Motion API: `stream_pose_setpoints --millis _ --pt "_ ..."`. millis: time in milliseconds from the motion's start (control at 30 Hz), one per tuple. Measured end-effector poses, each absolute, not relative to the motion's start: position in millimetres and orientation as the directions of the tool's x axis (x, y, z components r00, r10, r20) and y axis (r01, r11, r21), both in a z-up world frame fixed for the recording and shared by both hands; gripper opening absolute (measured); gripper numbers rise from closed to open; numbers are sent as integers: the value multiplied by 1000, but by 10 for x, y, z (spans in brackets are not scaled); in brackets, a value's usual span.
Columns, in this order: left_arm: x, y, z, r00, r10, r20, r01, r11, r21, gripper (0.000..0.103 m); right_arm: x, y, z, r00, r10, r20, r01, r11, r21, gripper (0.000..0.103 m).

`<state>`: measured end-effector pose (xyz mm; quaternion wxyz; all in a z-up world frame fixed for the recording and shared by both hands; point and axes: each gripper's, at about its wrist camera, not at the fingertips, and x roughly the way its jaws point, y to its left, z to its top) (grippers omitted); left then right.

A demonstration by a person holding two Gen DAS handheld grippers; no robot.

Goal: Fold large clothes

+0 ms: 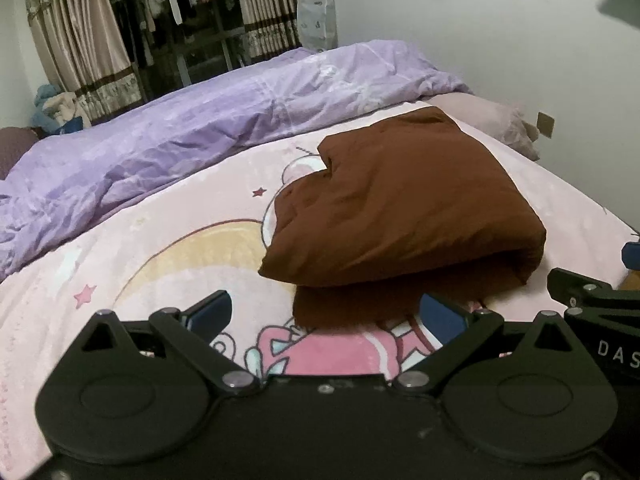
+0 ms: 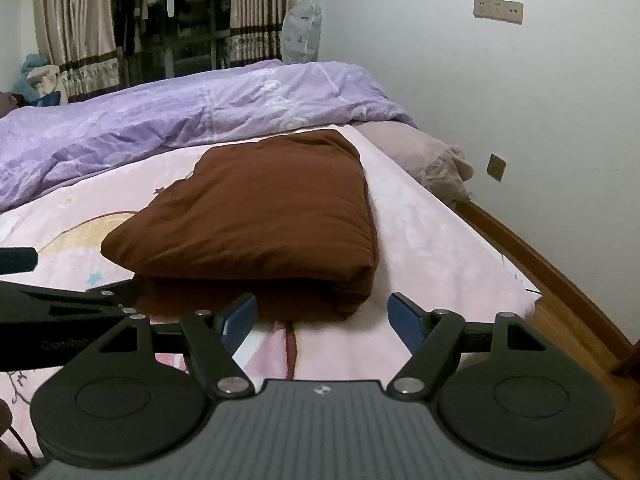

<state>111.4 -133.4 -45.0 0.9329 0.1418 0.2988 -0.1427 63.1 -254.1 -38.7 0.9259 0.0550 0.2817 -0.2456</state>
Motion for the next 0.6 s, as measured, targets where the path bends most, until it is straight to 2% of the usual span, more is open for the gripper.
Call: stream_pose_setpoints --millis 400,600 --pt "1068 -1298 -446 770 -247 -588 383 916 116 103 592 -2584 -394 713 -433 -552 498 867 -37 89" --pt "1081 -1292 -458 769 -231 -597 372 920 124 103 583 -2579 -389 713 -432 -552 494 868 -42 89"
